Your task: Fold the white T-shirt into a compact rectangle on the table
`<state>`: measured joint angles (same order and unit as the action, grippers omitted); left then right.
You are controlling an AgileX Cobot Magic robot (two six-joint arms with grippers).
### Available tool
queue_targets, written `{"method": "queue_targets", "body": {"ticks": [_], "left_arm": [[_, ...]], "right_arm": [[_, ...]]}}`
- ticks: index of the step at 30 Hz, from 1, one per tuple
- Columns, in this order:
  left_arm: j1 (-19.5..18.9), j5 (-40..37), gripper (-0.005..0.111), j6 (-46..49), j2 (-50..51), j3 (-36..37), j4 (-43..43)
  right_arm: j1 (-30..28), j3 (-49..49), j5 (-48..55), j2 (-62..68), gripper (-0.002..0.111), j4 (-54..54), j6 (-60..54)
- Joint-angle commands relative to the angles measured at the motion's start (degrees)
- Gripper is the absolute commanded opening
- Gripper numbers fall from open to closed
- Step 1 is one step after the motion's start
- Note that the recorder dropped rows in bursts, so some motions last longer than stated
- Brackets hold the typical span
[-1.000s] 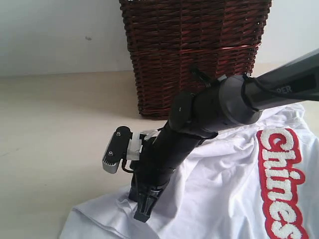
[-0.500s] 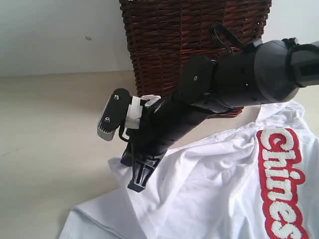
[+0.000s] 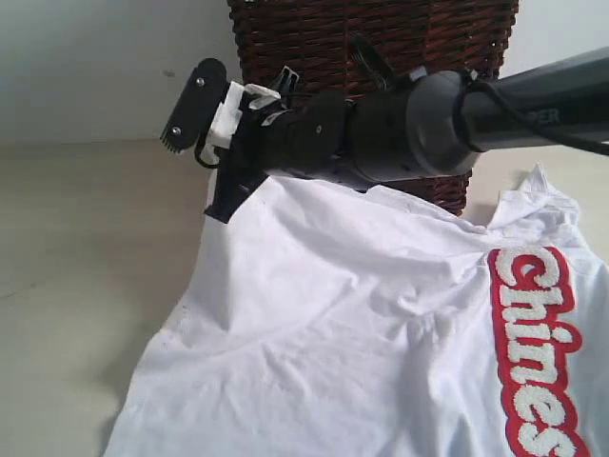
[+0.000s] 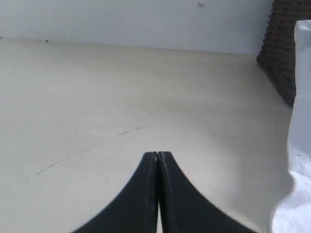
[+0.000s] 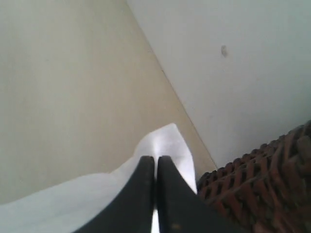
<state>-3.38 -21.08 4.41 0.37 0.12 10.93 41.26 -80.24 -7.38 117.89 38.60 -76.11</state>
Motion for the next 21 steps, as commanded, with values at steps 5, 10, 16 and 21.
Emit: {"method": "queue_targets", "body": {"ticks": [5, 10, 16, 21], "left_arm": [[0.3, 0.2, 0.0, -0.1, -0.4, -0.1, 0.3], [0.3, 0.2, 0.0, -0.1, -0.4, -0.1, 0.3], [0.3, 0.2, 0.0, -0.1, -0.4, -0.1, 0.3], [0.3, 0.2, 0.0, -0.1, -0.4, -0.1, 0.3]], "right_arm": [[0.1, -2.1, -2.8, 2.2, 0.031, 0.0, 6.0], [0.1, -1.8, 0.6, 0.5, 0.05, 0.2, 6.4], [0.7, 2.9, 38.1, -5.0, 0.043, 4.1, 16.3], [5.4, 7.9, 55.7, -3.4, 0.0, 4.3, 17.6]]}}
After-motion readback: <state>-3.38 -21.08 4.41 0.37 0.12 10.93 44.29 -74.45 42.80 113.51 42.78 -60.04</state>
